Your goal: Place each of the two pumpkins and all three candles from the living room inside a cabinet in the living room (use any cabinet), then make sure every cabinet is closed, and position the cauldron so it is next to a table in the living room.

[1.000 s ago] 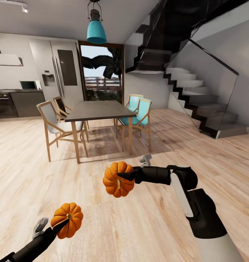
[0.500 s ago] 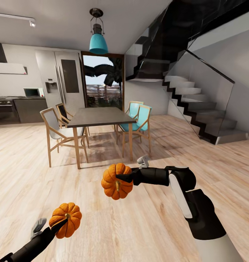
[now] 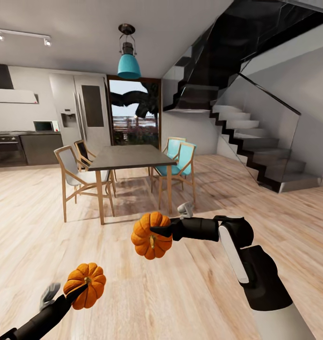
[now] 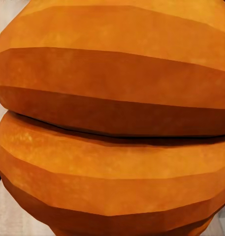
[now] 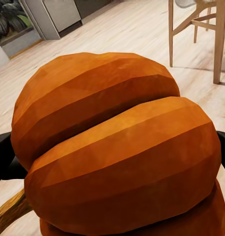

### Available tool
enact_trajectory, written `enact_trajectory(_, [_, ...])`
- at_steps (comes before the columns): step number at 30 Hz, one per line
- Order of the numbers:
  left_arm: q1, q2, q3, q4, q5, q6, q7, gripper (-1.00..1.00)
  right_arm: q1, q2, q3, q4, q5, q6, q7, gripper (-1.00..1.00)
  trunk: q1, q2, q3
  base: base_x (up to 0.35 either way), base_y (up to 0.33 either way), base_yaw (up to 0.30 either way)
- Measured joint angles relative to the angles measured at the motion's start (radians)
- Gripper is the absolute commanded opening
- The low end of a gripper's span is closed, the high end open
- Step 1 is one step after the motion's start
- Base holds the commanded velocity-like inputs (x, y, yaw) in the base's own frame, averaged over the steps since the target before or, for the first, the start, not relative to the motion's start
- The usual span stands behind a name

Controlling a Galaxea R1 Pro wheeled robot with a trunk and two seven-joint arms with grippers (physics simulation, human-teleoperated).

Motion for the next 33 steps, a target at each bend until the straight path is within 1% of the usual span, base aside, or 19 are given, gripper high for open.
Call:
enact_trajectory(4, [0.0, 0.0, 0.0, 0.001, -0.001, 0.0, 0.0, -1.0, 0.0, 0.001, 0.0, 0.001, -0.001, 0.0, -0.001, -1.0, -0.002, 0.001, 0.009, 0.0, 0.0, 0.0])
enact_trajectory(7, [0.0, 0.0, 0.0, 0.001, -0.001, 0.0, 0.002, -1.0, 0.0, 0.008, 0.0, 0.003, -0.003, 0.001, -0.001, -1.0, -0.003, 0.002, 0.016, 0.0, 0.0, 0.0])
enact_trajectory(19, [0.0, 0.0, 0.0, 0.001, -0.001, 0.0, 0.005, -1.0, 0.0, 0.01, 0.0, 0.004, -0.001, 0.0, -0.001, -1.0, -0.009, 0.004, 0.043, 0.0, 0.0, 0.0])
enact_trajectory(33, [0.0, 0.001, 0.0, 0.001, -0.002, 0.0, 0.005, -1.0, 0.011, 0.009, -0.001, -0.001, -0.008, 0.0, 0.0, -1.0, -0.015, 0.008, 0.094, 0.0, 0.0, 0.014])
